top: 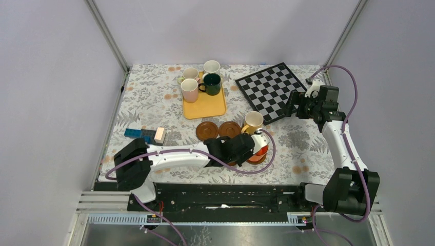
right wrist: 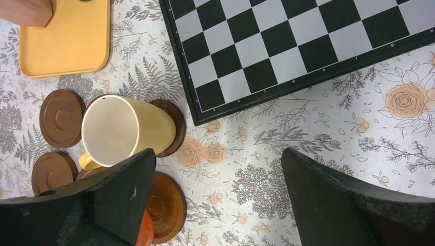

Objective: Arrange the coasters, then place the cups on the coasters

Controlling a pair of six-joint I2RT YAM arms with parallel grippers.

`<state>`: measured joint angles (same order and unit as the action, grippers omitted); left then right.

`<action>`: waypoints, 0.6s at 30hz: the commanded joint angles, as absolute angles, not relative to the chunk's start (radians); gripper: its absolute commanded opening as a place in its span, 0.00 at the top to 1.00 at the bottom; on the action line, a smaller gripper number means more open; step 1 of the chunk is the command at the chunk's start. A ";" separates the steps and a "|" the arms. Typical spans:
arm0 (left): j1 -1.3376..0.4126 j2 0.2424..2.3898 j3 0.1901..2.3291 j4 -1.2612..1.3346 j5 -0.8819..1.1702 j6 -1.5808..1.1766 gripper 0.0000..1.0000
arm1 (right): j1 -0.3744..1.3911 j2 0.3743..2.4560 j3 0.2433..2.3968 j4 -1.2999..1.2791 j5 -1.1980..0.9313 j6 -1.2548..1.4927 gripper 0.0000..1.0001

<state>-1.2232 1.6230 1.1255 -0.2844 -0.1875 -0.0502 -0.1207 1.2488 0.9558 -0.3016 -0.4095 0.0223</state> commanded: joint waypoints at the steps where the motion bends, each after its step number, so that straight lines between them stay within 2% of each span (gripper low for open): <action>1: -1.222 1.622 1.154 -0.131 -0.269 -0.055 1.00 | -0.124 1.230 0.951 -0.276 -0.407 0.005 0.00; 18: -1.221 1.693 1.102 -0.084 -0.265 -0.138 1.00 | -0.124 1.239 0.961 -0.274 -0.416 0.009 0.00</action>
<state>-1.2217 1.7020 1.1084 -0.1841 -0.2337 -0.0944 -0.1207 1.2488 0.9466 -0.3012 -0.4103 0.0196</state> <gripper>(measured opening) 0.206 0.993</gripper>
